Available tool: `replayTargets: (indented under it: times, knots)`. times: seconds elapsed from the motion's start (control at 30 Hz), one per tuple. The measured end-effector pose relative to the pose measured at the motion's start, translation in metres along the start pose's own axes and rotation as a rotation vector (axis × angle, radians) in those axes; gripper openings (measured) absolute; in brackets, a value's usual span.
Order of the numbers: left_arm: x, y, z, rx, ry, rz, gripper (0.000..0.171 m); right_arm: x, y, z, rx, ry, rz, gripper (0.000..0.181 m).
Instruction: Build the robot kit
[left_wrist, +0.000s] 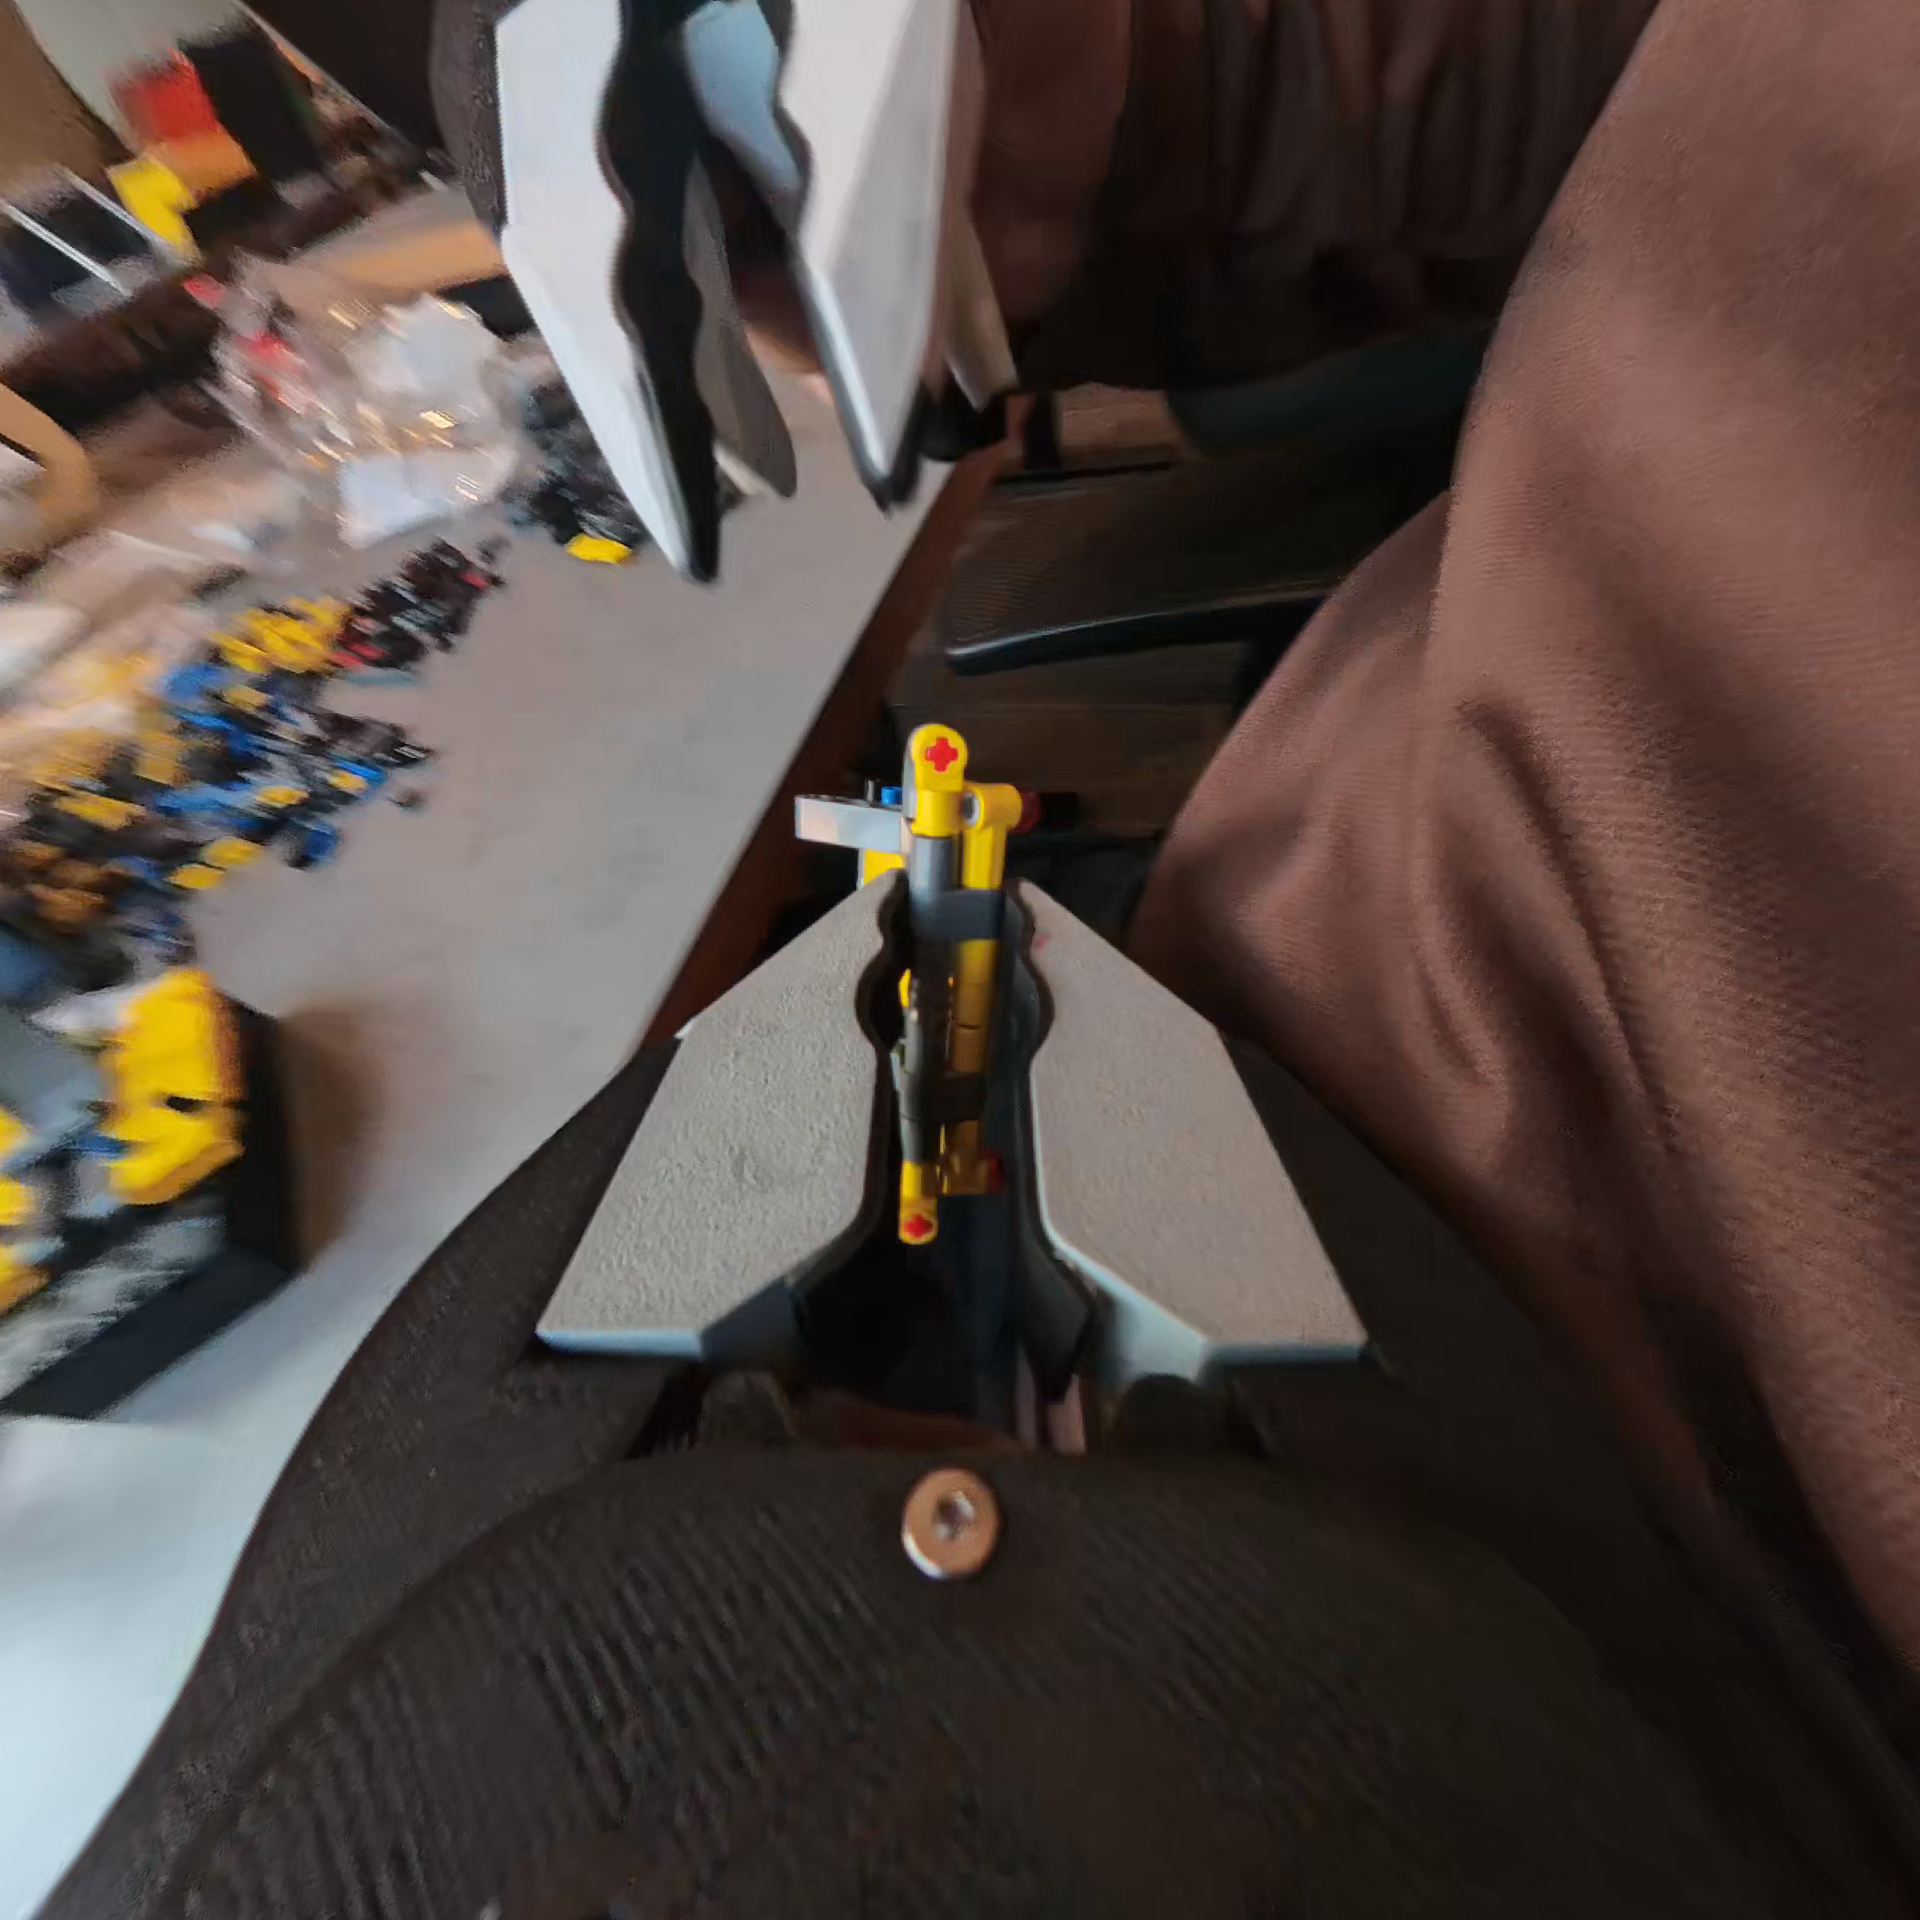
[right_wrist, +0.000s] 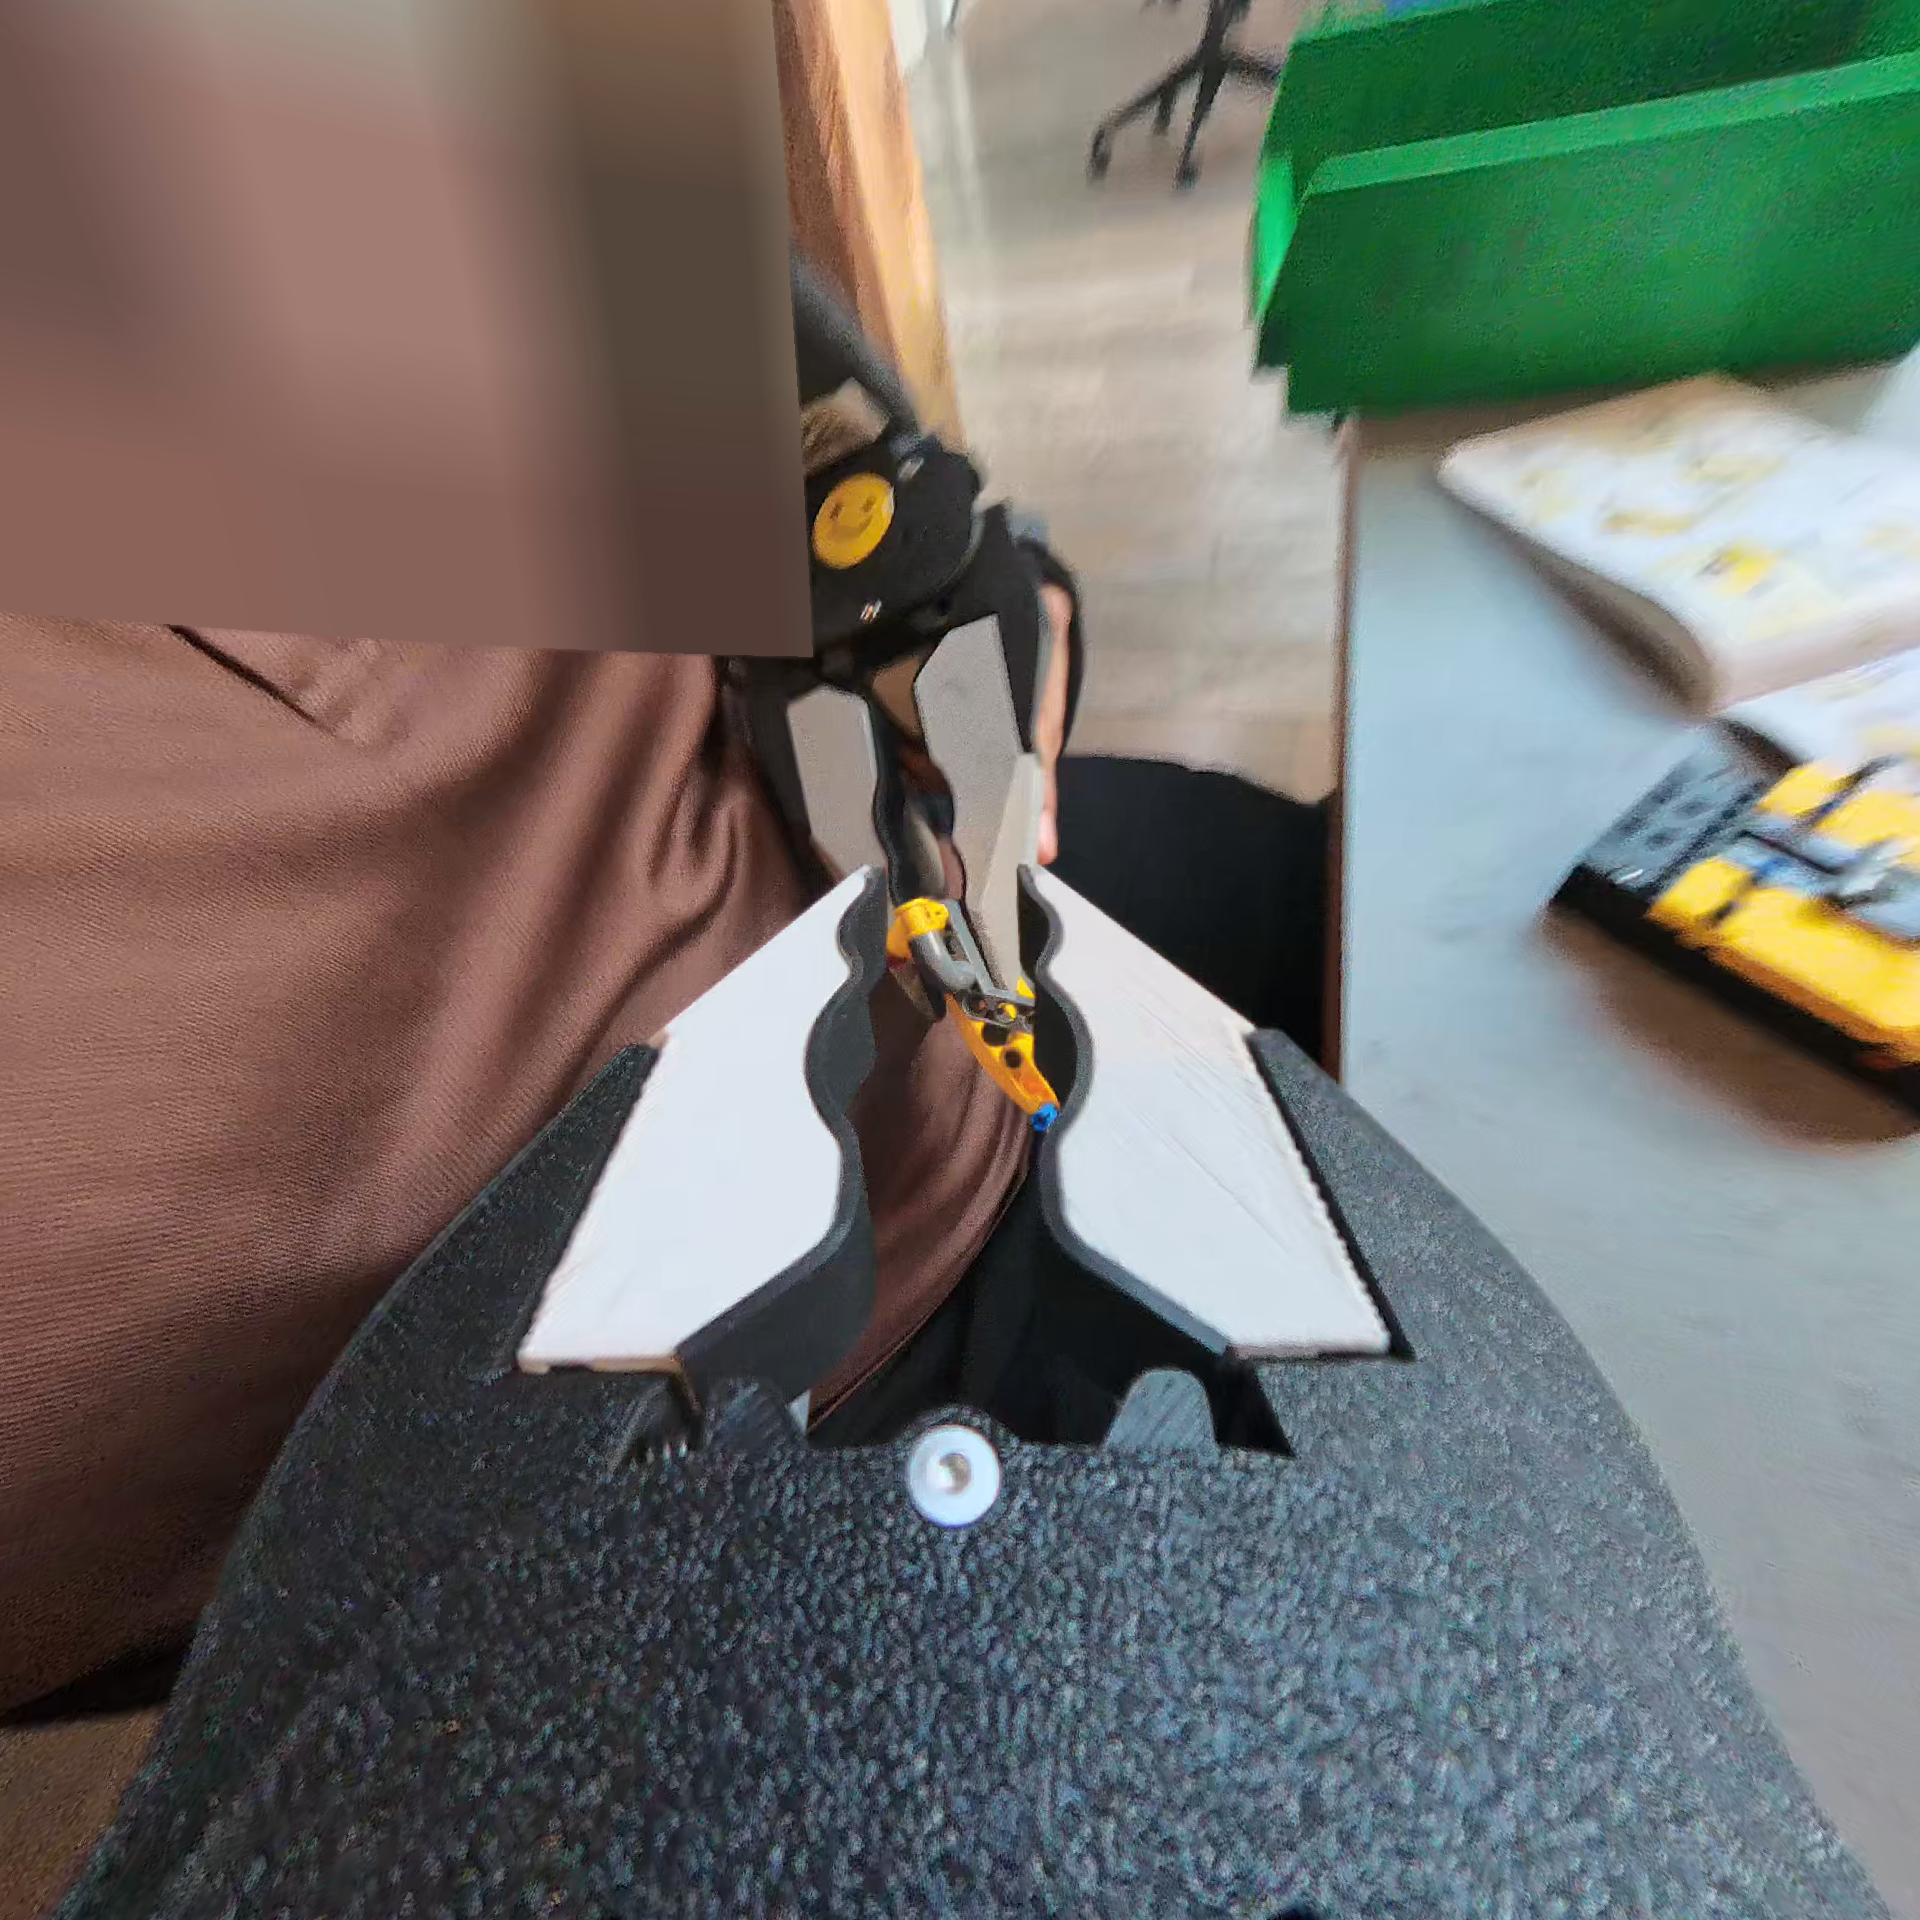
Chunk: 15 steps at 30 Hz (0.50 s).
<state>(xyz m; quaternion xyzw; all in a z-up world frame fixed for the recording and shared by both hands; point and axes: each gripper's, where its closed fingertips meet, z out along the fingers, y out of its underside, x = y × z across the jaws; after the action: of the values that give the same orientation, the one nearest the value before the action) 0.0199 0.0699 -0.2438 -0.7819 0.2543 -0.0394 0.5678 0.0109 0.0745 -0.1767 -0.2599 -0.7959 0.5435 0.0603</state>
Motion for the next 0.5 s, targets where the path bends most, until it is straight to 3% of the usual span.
replayTargets:
  times: [0.1,0.2,0.27,0.3,0.43,0.5]
  knots:
    - [-0.017,-0.016,-0.007,-0.055,-0.156,0.273,0.013,0.009,-0.027,-0.032,0.132,0.090,-0.012,0.025]
    - [-0.044,-0.041,-0.003,-0.060,-0.355,0.560,0.013,0.034,-0.021,-0.052,0.172,0.215,0.045,0.026]
    - [-0.065,-0.052,0.007,-0.006,-0.424,0.557,0.013,0.050,-0.012,-0.061,0.211,0.273,0.117,0.030]
    - [-0.072,-0.056,0.014,0.052,-0.392,0.431,0.013,0.060,-0.008,-0.067,0.238,0.326,0.148,0.032]
    - [-0.108,-0.068,0.026,0.349,-0.170,-0.382,0.013,0.091,0.008,-0.103,0.322,0.574,0.185,0.042]
    - [-0.127,-0.066,0.027,0.455,-0.133,-0.576,0.013,0.094,0.016,-0.112,0.333,0.616,0.188,0.042]
